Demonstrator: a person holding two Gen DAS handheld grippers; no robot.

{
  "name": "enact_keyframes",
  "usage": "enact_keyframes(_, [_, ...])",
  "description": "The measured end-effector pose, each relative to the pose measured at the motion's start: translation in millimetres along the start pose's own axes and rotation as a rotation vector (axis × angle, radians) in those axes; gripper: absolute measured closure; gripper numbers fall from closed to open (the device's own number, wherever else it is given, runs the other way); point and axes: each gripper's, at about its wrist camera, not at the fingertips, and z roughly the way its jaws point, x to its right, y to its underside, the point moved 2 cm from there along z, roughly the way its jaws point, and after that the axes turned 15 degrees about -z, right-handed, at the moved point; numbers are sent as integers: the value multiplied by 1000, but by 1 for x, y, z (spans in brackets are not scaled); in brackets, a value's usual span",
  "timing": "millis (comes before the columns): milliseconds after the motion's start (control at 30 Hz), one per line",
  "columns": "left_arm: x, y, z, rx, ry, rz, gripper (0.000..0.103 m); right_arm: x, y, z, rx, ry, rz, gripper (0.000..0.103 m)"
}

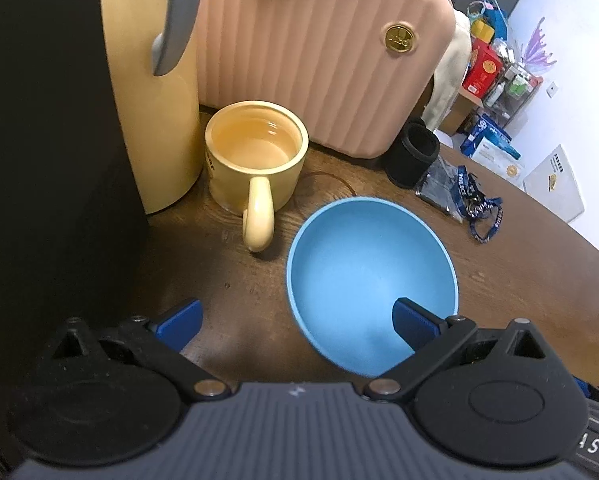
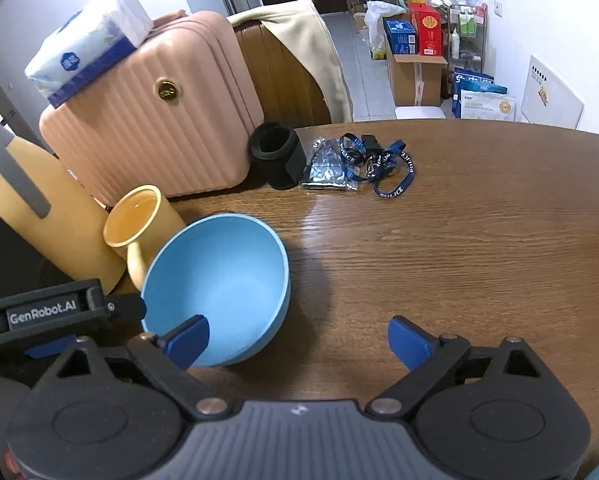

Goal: Organize plates and bowls
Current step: 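Move both tools to the blue bowl beside the yellow mug, then close the left gripper on the blue bowl rim while the right gripper grips it too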

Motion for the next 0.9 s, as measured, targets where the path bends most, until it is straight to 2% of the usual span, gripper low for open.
enact_keyframes(267, [3, -6, 26, 32, -3, 0, 2, 0, -3, 37, -3, 24, -24, 17])
enact_keyframes(400, [2, -6, 40, 35, -2, -5, 14, 1, -4, 53, 4, 32, -23, 28])
enact_keyframes(533, [-1, -7, 52, 25, 1, -17, 27, 2, -2, 67, 8, 28, -15, 33])
enact_keyframes(733, [-4, -7, 66, 18, 7, -24, 37, 2, -1, 80, 26, 5, -12, 47])
enact_keyframes(800, [-5, -7, 69, 17, 11, -27, 42, 1, -1, 83, 34, -5, -12, 58])
enact_keyframes(900, [-5, -8, 72, 14, 22, -25, 48, -1, -1, 89, 30, -20, -11, 65])
